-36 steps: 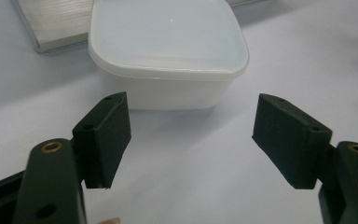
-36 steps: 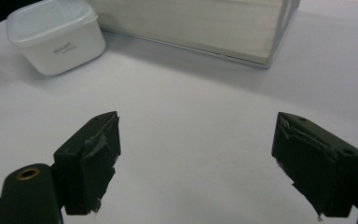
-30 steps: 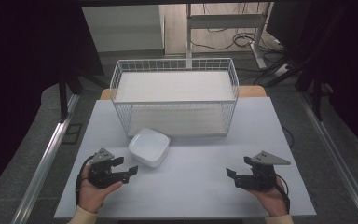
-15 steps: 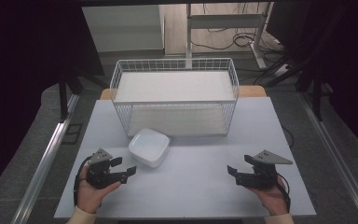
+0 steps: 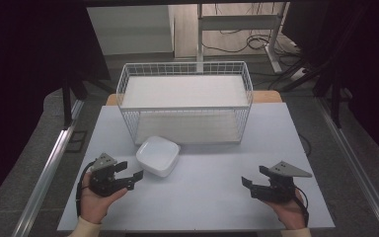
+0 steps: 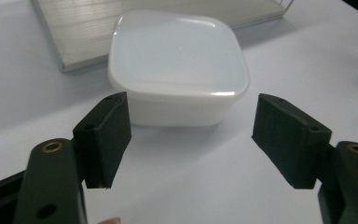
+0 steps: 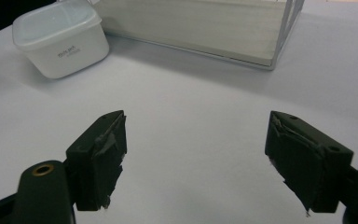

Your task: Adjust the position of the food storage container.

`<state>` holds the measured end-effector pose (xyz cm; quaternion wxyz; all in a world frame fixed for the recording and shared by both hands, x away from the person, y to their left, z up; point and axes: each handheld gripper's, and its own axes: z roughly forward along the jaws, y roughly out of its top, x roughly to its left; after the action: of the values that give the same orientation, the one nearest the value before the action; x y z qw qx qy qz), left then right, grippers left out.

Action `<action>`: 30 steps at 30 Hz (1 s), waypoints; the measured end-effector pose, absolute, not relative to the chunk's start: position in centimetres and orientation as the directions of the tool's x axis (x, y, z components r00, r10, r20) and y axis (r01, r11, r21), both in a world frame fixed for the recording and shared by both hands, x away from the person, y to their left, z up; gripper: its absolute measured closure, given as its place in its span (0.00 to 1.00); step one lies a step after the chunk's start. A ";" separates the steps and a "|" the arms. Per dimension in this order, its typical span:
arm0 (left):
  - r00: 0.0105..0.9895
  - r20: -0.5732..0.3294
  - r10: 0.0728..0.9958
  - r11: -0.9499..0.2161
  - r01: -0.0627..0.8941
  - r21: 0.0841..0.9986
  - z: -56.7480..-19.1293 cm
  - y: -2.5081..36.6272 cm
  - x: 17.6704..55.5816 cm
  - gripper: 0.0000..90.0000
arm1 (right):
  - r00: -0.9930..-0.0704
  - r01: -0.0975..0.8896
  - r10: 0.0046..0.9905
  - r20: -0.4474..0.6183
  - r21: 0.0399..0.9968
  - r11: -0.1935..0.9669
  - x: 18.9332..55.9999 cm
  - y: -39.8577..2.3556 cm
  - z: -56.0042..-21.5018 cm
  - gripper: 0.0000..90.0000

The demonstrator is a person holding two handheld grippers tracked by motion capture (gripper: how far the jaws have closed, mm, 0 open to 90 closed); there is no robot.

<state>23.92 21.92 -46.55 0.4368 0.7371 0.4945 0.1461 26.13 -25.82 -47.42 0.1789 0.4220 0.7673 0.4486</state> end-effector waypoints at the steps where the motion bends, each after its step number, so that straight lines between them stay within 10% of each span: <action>1: 0.468 -0.220 0.856 -0.124 0.600 0.791 -46.3 21.8 24.0 0.32 | -0.579 0.485 0.809 0.105 0.842 0.238 26.1 -25.8 -47.4 0.23; 17: 0.431 -0.224 0.874 -0.130 0.652 0.747 -44.2 22.8 29.0 0.37 | -0.556 0.495 0.823 0.118 0.842 0.214 25.9 -25.9 -47.5 0.25; 30: 0.400 -0.163 0.902 -0.196 0.715 0.671 -46.2 23.6 34.8 0.74 | -0.551 0.514 0.826 0.122 0.829 0.221 25.8 -25.6 -47.9 0.26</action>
<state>34.77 23.64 -46.17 0.3466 0.7616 0.5309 0.1344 25.82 -25.62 -47.92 0.1760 0.4399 0.7612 0.4429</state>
